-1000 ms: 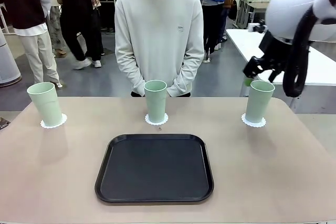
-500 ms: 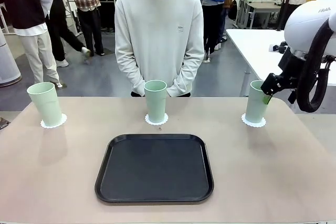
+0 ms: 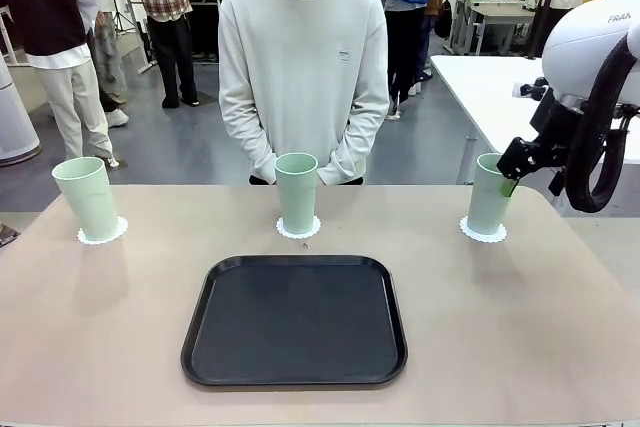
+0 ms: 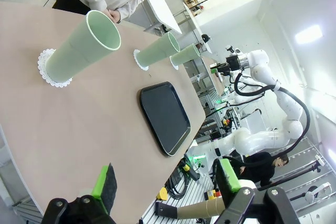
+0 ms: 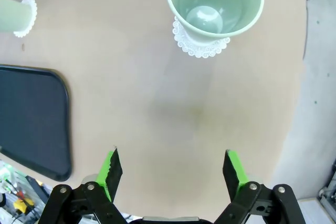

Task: Place coasters on the table and set cups on them.
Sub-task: Take one Reusable plastic cup from the Flat Tray and place it on a coaster set by the human.

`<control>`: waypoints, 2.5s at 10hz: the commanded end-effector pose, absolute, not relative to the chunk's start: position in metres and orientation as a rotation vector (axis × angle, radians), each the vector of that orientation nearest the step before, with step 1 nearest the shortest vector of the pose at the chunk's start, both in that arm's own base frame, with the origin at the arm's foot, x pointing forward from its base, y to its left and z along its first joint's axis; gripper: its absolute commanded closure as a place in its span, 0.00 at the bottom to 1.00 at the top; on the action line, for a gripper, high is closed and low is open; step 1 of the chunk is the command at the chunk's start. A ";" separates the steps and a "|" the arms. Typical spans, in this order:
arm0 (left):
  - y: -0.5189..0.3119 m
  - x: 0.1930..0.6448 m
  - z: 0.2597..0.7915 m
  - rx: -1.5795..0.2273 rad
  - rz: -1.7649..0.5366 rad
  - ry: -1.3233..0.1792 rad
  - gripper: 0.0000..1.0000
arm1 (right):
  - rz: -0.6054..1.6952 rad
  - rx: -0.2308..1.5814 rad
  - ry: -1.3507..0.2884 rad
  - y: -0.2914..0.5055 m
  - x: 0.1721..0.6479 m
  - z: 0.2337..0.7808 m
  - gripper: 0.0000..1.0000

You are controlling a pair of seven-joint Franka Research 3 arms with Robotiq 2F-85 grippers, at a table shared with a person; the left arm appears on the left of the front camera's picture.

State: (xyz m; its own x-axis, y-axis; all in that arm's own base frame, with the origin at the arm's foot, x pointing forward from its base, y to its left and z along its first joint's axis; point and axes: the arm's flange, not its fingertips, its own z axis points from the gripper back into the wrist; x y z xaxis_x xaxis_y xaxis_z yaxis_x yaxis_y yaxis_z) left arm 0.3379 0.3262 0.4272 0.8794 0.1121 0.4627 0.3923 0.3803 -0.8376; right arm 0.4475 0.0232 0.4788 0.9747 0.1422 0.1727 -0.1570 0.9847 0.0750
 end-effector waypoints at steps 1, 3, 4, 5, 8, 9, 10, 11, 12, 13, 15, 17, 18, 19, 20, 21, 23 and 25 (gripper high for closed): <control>0.326 0.336 0.431 -1.185 -0.193 -0.495 0.00 | 0.152 0.088 -0.167 0.024 0.447 0.478 0.00; 0.326 0.336 0.431 -1.185 -0.193 -0.495 0.00 | 0.085 0.458 -0.090 -0.048 0.446 0.495 0.00; 0.326 0.336 0.431 -1.185 -0.193 -0.495 0.00 | 0.032 0.615 -0.091 -0.089 0.440 0.504 0.00; 0.326 0.336 0.431 -1.185 -0.193 -0.495 0.00 | -0.045 0.742 -0.120 -0.129 0.435 0.508 0.00; 0.326 0.336 0.431 -1.185 -0.193 -0.495 0.00 | -0.118 0.981 -0.146 -0.198 0.414 0.504 0.00; 0.326 0.336 0.431 -1.185 -0.193 -0.495 0.00 | -0.148 1.040 -0.145 -0.213 0.408 0.493 0.00; 0.326 0.336 0.431 -1.185 -0.193 -0.495 0.00 | -0.170 1.078 -0.141 -0.223 0.404 0.480 0.00; 0.326 0.336 0.431 -1.185 -0.193 -0.495 0.00 | -0.181 1.114 -0.130 -0.230 0.398 0.467 0.00; 0.326 0.336 0.431 -1.185 -0.193 -0.495 0.00 | -0.186 1.149 -0.118 -0.239 0.393 0.458 0.00; 0.326 0.336 0.431 -1.185 -0.193 -0.495 0.00 | -0.179 1.176 -0.100 -0.249 0.388 0.450 0.00; 0.326 0.336 0.431 -1.185 -0.193 -0.495 0.00 | -0.145 1.195 -0.057 -0.260 0.384 0.438 0.00; 0.326 0.336 0.431 -1.185 -0.193 -0.495 0.00 | -0.161 1.215 -0.052 -0.259 0.392 0.431 0.00; 0.326 0.336 0.431 -1.185 -0.193 -0.495 0.00 | -0.164 1.223 -0.038 -0.256 0.401 0.426 0.00; 0.326 0.336 0.431 -1.185 -0.193 -0.495 0.00 | -0.200 1.215 -0.062 -0.245 0.410 0.427 0.00; 0.326 0.336 0.431 -1.185 -0.193 -0.495 0.00 | -0.177 1.199 -0.037 -0.254 0.388 0.426 0.00; 0.326 0.336 0.431 -1.185 -0.193 -0.495 0.00 | -0.177 1.199 -0.037 -0.254 0.388 0.426 0.00; 0.326 0.336 0.431 -1.185 -0.193 -0.495 0.00 | -0.177 1.199 -0.037 -0.254 0.388 0.426 0.00; 0.326 0.336 0.431 -1.185 -0.193 -0.495 0.00 | -0.177 1.199 -0.037 -0.254 0.388 0.426 0.00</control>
